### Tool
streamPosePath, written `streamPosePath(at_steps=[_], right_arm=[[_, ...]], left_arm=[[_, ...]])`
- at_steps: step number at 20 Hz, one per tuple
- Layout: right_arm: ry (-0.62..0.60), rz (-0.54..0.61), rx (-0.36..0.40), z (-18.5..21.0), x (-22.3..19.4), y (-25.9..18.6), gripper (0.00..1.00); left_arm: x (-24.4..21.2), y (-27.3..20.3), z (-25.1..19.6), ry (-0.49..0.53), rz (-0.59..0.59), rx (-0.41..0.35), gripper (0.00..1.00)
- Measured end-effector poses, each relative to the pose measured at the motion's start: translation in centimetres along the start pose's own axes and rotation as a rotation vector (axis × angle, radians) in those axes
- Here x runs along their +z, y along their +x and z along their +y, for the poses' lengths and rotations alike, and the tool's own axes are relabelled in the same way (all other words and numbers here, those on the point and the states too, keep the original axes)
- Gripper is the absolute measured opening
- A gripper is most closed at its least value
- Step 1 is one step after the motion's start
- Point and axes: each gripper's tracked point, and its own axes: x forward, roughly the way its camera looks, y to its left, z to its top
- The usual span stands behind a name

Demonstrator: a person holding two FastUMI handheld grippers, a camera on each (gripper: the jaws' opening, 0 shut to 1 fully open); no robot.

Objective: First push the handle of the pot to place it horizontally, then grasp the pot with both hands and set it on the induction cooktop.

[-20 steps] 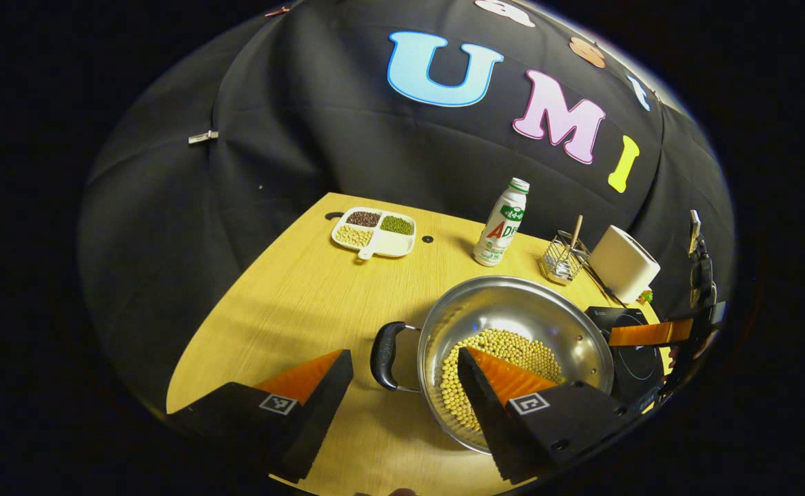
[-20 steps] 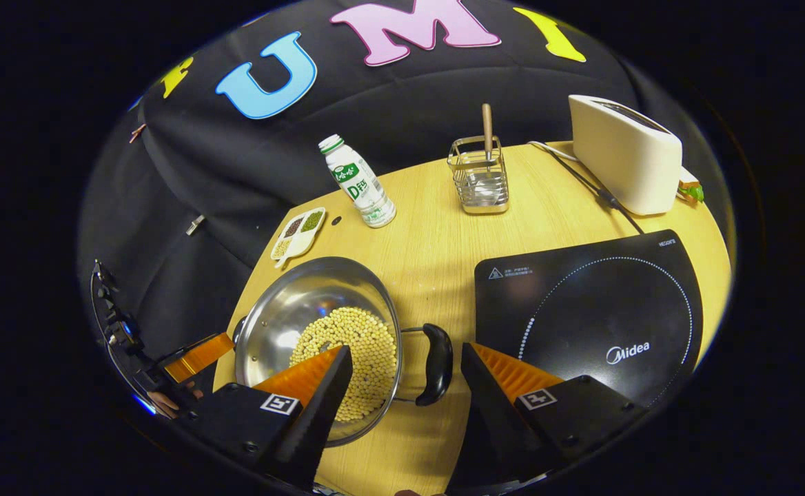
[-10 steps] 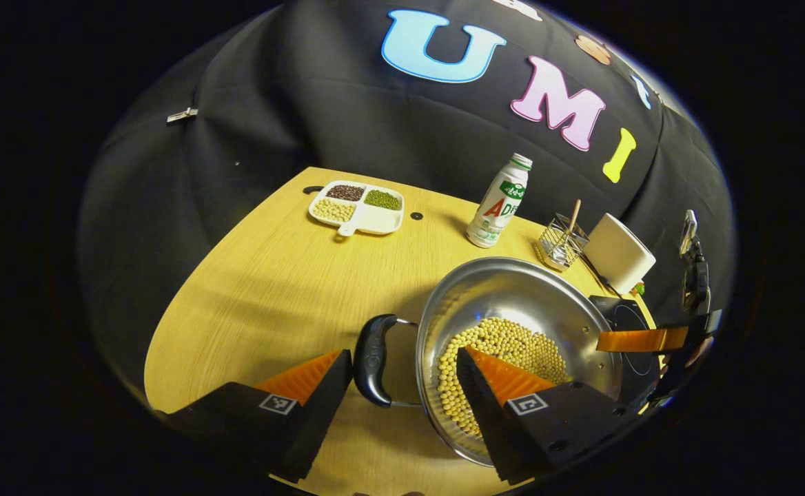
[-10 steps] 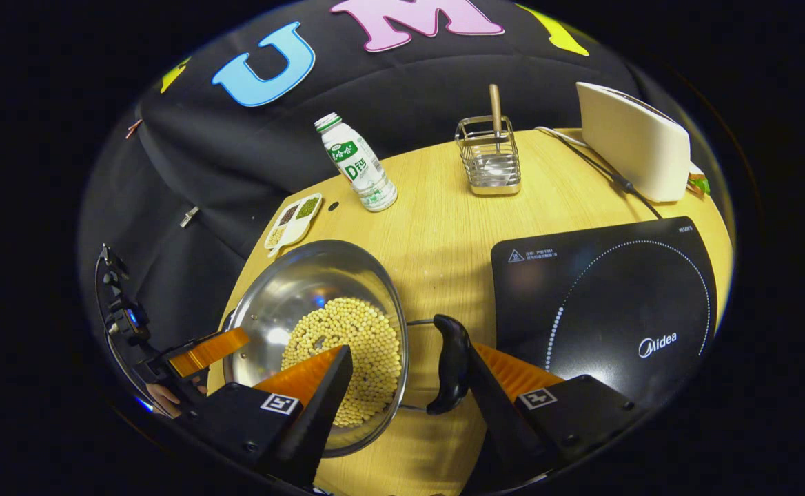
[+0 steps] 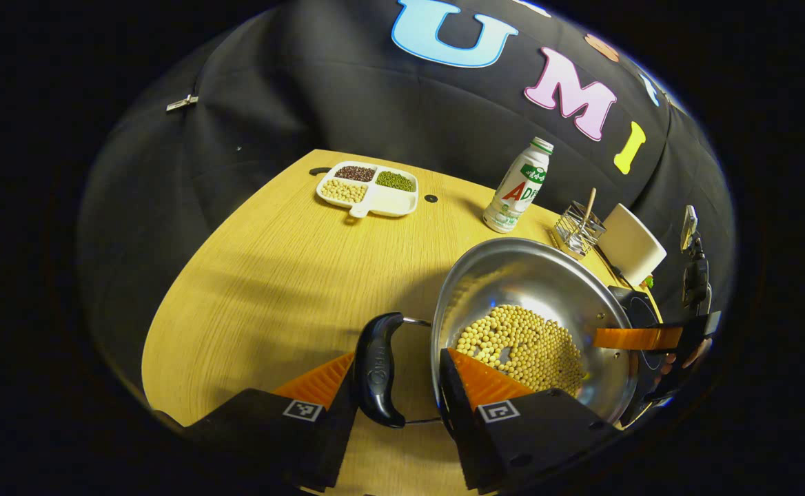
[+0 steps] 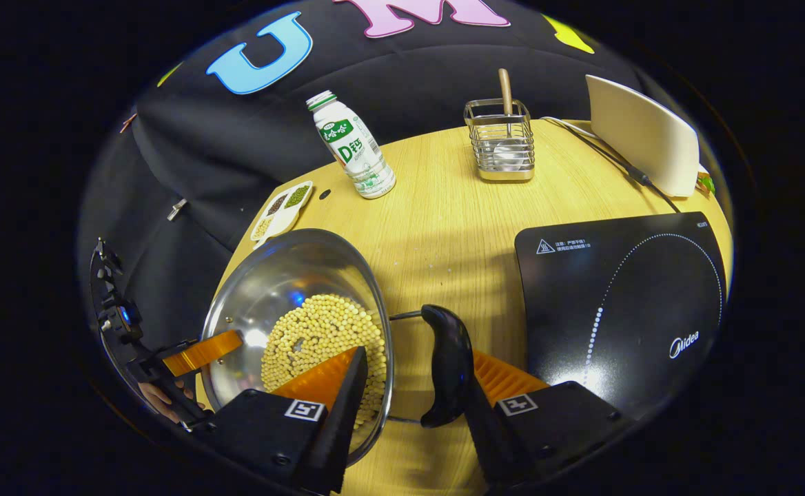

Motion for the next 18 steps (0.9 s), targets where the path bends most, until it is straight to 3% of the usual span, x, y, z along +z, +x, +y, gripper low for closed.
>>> streamPosePath(at_steps=[1, 2, 3, 4, 6, 12, 17, 18], right_arm=[[-0.004, -0.007, -0.014, -0.4, 0.2, 0.1, 0.60], [-0.004, -0.008, -0.015, -0.3, 0.2, 0.2, 0.56], [-0.007, -0.007, -0.017, -0.3, 0.2, 0.2, 0.62], [-0.016, 0.000, -0.023, -0.5, 0.2, 0.3, 0.53], [-0.004, 0.012, -0.029, -0.4, 0.1, 0.3, 0.59], [-0.023, 0.012, -0.034, -0.4, 0.0, 0.0, 0.57], [-0.039, 0.014, -0.043, -0.4, -0.1, -0.1, 0.57], [-0.040, 0.014, -0.045, -0.4, -0.2, -0.1, 0.52]], left_arm=[[-0.1, 0.1, 0.1, 0.001, 0.003, 0.002, 0.65], [-0.1, 0.3, 0.3, 0.001, 0.007, 0.003, 0.64], [-0.1, 0.2, 0.1, -0.001, 0.009, -0.002, 0.64], [-0.2, 0.3, 0.1, 0.000, 0.011, -0.005, 0.63], [-0.3, 0.3, 0.0, -0.001, 0.017, -0.006, 0.63], [0.2, 0.1, 0.0, -0.038, -0.037, 0.000, 0.57], [-0.1, -0.1, -0.1, -0.037, -0.016, 0.016, 0.55], [-0.4, -0.3, -0.1, -0.040, -0.012, 0.021, 0.57]])
